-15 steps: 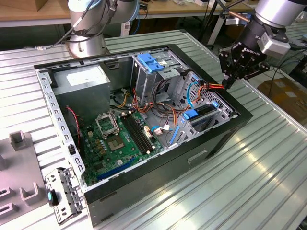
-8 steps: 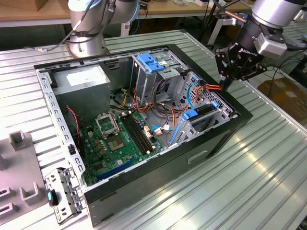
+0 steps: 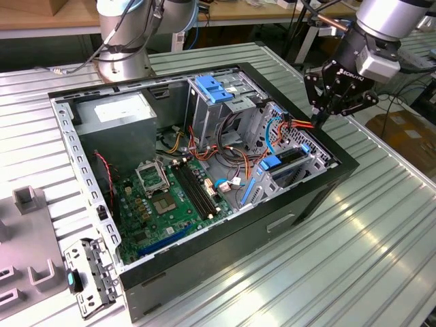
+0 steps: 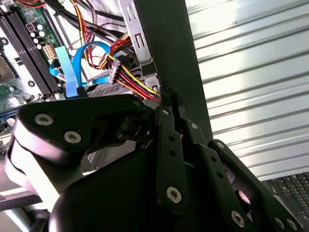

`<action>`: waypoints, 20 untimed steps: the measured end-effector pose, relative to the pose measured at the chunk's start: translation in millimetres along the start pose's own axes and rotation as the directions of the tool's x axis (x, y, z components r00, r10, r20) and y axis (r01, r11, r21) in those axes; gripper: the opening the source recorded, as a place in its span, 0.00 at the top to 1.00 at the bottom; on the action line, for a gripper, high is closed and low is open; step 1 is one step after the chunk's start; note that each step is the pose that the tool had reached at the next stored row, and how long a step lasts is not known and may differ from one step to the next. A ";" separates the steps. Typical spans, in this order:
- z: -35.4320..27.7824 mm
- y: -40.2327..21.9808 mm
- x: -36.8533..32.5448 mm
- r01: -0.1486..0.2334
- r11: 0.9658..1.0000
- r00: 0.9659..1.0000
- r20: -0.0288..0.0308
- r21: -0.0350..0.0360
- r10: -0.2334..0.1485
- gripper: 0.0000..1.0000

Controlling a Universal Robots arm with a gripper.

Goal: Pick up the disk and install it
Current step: 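Insert the first disk wire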

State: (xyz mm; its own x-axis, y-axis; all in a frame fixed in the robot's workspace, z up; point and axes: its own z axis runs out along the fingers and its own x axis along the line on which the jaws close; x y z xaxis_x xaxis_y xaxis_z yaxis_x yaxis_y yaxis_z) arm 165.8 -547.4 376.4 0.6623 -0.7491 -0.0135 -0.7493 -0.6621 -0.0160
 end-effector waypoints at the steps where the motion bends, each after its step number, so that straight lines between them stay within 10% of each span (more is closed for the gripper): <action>1: -0.1 1.5 -1.3 -0.001 1.000 1.000 0.000 0.000 0.001 0.83; 8: -0.1 1.6 -1.3 -0.031 1.000 1.000 -0.001 0.000 0.031 0.83; 14: 0.3 2.0 -1.8 -0.148 0.989 0.989 -0.002 0.002 0.148 0.83; 20: 0.4 10.3 -8.3 -0.157 0.988 0.988 -0.002 0.002 0.157 0.83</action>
State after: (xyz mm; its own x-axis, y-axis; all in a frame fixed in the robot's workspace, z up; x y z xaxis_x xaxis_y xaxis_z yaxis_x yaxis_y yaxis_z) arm 152.5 -548.0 376.0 0.5360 -0.8441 -0.0134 -0.8442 -0.5358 -0.0158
